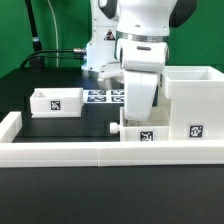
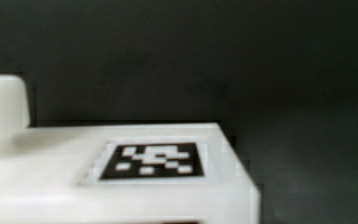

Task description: Assemble drawer

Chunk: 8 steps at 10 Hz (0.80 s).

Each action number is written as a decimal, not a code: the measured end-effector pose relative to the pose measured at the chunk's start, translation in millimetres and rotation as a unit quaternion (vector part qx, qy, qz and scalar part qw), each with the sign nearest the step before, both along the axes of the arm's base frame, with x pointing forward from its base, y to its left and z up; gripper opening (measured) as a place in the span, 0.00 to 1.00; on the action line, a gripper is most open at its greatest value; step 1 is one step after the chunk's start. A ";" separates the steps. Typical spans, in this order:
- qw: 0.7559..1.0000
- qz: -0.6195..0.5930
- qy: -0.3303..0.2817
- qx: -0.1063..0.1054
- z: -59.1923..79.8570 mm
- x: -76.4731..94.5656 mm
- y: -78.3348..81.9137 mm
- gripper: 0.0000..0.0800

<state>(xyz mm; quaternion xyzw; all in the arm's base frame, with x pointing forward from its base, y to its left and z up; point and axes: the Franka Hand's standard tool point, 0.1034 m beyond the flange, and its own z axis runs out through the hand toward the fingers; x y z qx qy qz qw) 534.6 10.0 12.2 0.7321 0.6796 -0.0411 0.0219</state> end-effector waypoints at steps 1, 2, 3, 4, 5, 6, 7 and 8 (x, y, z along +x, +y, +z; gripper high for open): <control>1.000 -0.001 0.000 0.000 0.0 0.0 -0.9 0.19; 1.000 -0.005 -0.001 0.000 1.4 0.7 -0.9 0.36; 1.000 -0.010 -0.006 0.000 6.2 2.9 -0.7 0.53; 1.000 -0.010 -0.010 0.000 12.3 4.4 0.0 0.53; 1.000 -0.010 -0.012 -0.001 19.5 5.7 0.1 0.74; 1.000 -0.011 -0.013 -0.002 26.9 7.5 -0.9 0.79; 1.000 -0.014 -0.013 -0.004 34.9 9.0 -4.0 0.81; 1.000 -0.009 -0.013 -0.007 41.3 10.7 -11.5 0.81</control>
Offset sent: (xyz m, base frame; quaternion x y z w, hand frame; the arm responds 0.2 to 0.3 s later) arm -0.0056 0.0007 0.0228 -0.0011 -0.0100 0.0222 0.9997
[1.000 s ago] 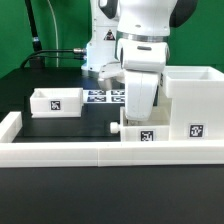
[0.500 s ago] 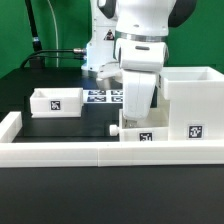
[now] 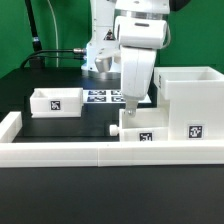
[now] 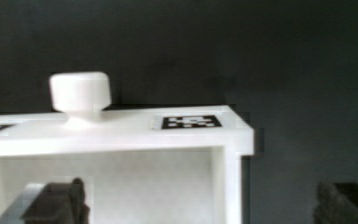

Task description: Assemble drawer

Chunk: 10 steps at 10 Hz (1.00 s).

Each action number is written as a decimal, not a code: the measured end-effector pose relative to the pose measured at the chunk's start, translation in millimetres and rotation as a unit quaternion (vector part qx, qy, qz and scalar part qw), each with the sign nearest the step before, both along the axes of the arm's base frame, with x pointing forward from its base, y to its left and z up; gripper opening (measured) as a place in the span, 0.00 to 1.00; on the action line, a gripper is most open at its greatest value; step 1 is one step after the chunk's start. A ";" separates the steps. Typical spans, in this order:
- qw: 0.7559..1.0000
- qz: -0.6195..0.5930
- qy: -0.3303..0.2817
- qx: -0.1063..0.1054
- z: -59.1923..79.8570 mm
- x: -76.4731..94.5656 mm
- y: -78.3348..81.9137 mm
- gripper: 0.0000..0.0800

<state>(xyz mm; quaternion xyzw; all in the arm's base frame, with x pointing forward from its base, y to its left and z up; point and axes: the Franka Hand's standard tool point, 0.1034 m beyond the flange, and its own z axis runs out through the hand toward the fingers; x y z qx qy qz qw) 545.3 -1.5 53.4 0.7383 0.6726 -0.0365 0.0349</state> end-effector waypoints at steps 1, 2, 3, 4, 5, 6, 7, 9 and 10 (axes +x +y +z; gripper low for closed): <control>1.000 0.006 0.004 -0.004 7.2 2.0 -14.0 0.81; 1.000 0.018 0.006 -0.007 13.5 6.9 -29.7 0.81; 1.000 0.017 0.007 -0.007 12.5 6.3 -38.9 0.81; 1.000 0.016 0.008 -0.006 11.7 5.3 -39.9 0.81; 1.000 0.016 0.008 -0.006 11.6 5.3 -39.5 0.81; 0.999 0.035 0.006 0.003 7.3 4.8 -43.4 0.81; 0.999 0.041 0.004 0.028 -5.3 0.7 -56.3 0.81; 0.997 0.044 0.013 0.056 -18.8 -7.1 -67.9 0.81; 0.996 0.043 0.013 0.076 -23.1 -10.5 -73.8 0.81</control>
Offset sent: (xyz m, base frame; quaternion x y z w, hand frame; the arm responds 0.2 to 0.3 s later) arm 0.0000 0.0000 0.0000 0.0000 0.0650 0.0000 0.9979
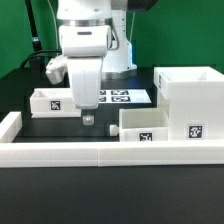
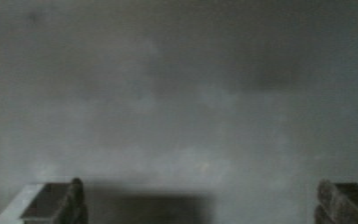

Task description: Assemble drawer

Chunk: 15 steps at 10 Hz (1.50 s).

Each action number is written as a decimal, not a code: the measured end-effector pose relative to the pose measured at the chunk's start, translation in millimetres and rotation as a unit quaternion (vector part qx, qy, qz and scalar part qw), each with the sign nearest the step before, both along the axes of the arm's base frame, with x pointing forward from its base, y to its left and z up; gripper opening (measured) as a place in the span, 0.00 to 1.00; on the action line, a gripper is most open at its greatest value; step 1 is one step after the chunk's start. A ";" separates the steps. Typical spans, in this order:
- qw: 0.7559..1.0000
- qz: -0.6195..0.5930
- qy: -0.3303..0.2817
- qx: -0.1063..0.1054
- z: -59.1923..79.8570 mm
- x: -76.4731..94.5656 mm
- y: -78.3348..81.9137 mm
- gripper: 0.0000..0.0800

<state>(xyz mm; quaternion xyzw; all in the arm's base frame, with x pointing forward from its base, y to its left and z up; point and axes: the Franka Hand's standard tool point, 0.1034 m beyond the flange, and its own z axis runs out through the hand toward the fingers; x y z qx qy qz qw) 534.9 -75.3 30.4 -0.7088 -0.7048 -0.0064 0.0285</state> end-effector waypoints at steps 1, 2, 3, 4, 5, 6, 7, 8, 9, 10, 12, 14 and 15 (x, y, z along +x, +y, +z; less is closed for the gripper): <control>1.000 -0.004 0.000 0.016 -2.4 -2.5 -4.4 0.81; 1.000 -0.011 0.002 0.022 -4.3 -3.1 -1.0 0.81; 1.000 -0.016 0.003 0.022 -4.7 -1.9 9.3 0.81; 1.000 -0.016 0.004 0.023 -4.9 -1.1 17.2 0.81; 0.999 -0.026 0.008 0.024 -5.4 0.7 25.7 0.81; 0.999 -0.031 0.012 0.026 -7.2 3.5 34.5 0.81; 0.999 -0.040 0.012 0.027 -8.4 6.2 38.7 0.81; 0.998 -0.056 0.014 0.027 -9.1 6.3 43.9 0.81; 0.998 -0.062 0.016 0.028 -10.3 6.0 51.6 0.81; 0.997 -0.071 0.018 0.028 -10.4 6.2 58.2 0.81; 0.996 -0.078 0.019 0.030 -9.3 7.6 70.2 0.81; 0.995 -0.088 0.019 0.032 -8.2 8.6 81.2 0.81; 0.995 -0.091 0.020 0.033 -8.0 8.6 86.6 0.81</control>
Offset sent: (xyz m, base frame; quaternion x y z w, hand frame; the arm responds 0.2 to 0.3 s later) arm 0.0065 0.0322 -0.0027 0.0136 0.0023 0.0149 0.9998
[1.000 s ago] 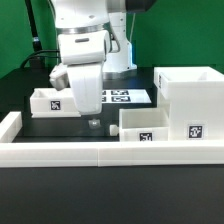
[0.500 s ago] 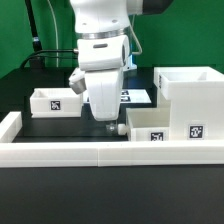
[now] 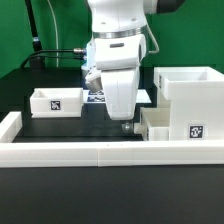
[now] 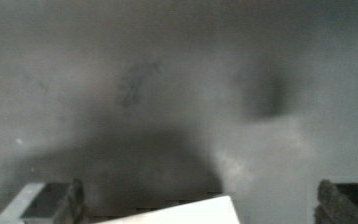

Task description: Assemble drawer

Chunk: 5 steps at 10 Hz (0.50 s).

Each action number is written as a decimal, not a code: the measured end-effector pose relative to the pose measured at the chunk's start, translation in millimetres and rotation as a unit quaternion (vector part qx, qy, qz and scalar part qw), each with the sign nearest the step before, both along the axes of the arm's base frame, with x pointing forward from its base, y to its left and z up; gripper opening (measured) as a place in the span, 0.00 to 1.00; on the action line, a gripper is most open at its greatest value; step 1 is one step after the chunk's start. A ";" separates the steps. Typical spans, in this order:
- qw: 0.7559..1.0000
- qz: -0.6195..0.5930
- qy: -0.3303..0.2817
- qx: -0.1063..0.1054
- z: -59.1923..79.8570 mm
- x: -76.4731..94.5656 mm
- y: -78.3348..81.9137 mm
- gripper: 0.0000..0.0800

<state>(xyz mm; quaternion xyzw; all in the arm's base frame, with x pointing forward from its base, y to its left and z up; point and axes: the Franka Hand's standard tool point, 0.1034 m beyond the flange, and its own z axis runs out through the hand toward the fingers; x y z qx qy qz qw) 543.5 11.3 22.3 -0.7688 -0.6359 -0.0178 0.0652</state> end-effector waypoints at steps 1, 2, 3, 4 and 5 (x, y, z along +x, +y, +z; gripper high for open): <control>1.000 -0.004 0.001 0.001 -0.5 0.2 5.8 0.81; 1.000 -0.003 0.002 0.002 -1.3 0.9 12.4 0.81; 1.000 -0.002 0.002 0.003 -1.4 1.2 15.5 0.81; 1.000 -0.009 0.002 0.002 -1.3 1.4 17.3 0.81; 1.000 -0.013 0.003 0.002 -1.2 1.5 17.5 0.81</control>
Offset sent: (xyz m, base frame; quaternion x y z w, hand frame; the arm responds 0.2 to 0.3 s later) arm 0.0094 0.0199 0.0016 0.0037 -0.0011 0.0061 1.0000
